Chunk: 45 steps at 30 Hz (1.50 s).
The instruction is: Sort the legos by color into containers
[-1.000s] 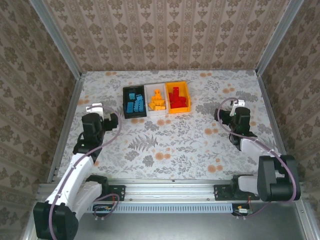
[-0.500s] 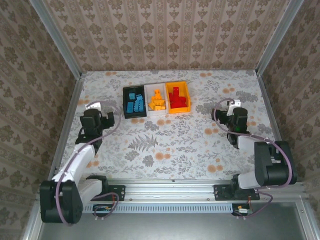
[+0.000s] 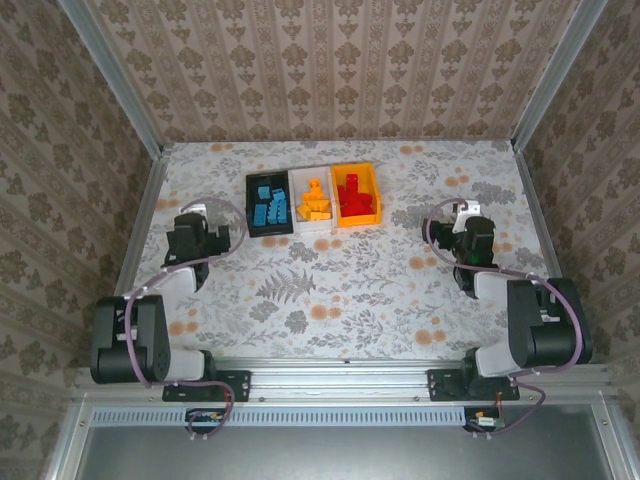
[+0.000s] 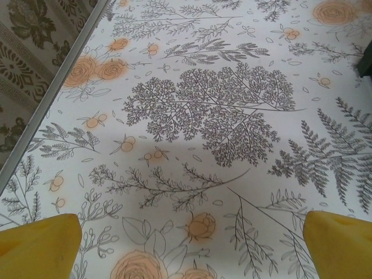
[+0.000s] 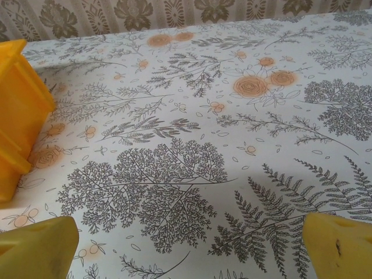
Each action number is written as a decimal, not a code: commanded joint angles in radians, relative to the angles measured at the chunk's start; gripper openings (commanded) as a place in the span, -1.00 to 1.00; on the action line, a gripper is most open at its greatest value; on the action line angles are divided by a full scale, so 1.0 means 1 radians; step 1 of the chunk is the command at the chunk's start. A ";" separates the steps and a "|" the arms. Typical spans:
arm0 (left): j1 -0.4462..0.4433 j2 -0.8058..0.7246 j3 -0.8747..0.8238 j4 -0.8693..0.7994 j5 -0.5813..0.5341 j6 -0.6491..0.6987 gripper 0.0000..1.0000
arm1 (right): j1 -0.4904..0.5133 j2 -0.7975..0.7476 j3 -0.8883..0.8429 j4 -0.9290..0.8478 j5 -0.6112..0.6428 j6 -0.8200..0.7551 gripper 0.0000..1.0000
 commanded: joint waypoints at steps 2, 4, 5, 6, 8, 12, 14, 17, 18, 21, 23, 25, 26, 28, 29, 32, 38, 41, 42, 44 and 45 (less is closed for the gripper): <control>0.003 0.041 0.038 0.110 0.047 0.030 1.00 | -0.005 0.025 0.032 0.021 -0.035 -0.013 1.00; 0.001 0.056 0.035 0.133 0.057 0.039 1.00 | -0.003 0.029 0.042 0.009 -0.034 -0.014 1.00; 0.002 0.063 0.030 0.145 0.061 0.042 1.00 | -0.002 0.031 0.046 0.001 -0.034 -0.014 1.00; 0.001 0.069 0.028 0.161 0.066 0.048 0.99 | 0.000 0.034 0.050 -0.003 -0.033 -0.017 1.00; 0.001 0.081 0.024 0.177 0.088 0.055 0.99 | 0.003 0.038 0.060 -0.015 -0.033 -0.021 1.00; 0.001 0.089 -0.021 0.257 0.125 0.067 1.00 | 0.006 0.043 0.068 -0.024 -0.036 -0.026 1.00; 0.004 0.083 -0.062 0.320 0.146 0.070 1.00 | 0.007 0.043 0.067 -0.024 -0.036 -0.026 1.00; 0.010 0.084 -0.114 0.416 0.183 0.075 1.00 | 0.007 0.042 0.068 -0.025 -0.036 -0.026 1.00; 0.011 0.089 -0.122 0.433 0.187 0.076 0.99 | 0.007 0.044 0.068 -0.025 -0.036 -0.026 1.00; 0.015 0.114 -0.135 0.477 0.196 0.077 0.99 | 0.007 0.042 0.065 -0.023 -0.039 -0.026 1.00; 0.018 0.121 -0.147 0.507 0.198 0.076 1.00 | 0.008 0.041 0.057 -0.010 -0.049 -0.030 1.00; 0.019 0.122 -0.148 0.512 0.199 0.075 1.00 | 0.007 0.036 0.040 0.017 -0.054 -0.033 1.00; 0.019 0.124 -0.148 0.512 0.199 0.075 1.00 | 0.007 0.035 0.026 0.040 -0.052 -0.032 1.00; 0.020 0.124 -0.148 0.513 0.199 0.075 1.00 | 0.007 0.026 -0.009 0.098 -0.049 -0.032 1.00; 0.019 0.123 -0.149 0.513 0.198 0.075 0.99 | 0.007 0.021 -0.031 0.131 -0.045 -0.030 1.00; 0.020 0.124 -0.152 0.520 0.189 0.072 1.00 | 0.006 0.008 -0.093 0.232 -0.027 -0.023 1.00; 0.019 0.124 -0.152 0.521 0.187 0.072 1.00 | 0.006 0.012 -0.187 0.404 0.008 -0.008 1.00; 0.018 0.123 -0.152 0.521 0.186 0.072 1.00 | 0.006 0.025 -0.219 0.476 0.014 -0.004 1.00; 0.019 0.123 -0.152 0.521 0.185 0.072 1.00 | 0.006 0.031 -0.224 0.493 0.012 -0.006 1.00; 0.018 0.124 -0.152 0.521 0.185 0.073 0.99 | 0.006 0.051 -0.227 0.516 0.007 -0.008 1.00; 0.018 0.123 -0.152 0.521 0.184 0.073 1.00 | 0.007 0.064 -0.227 0.529 0.004 -0.009 1.00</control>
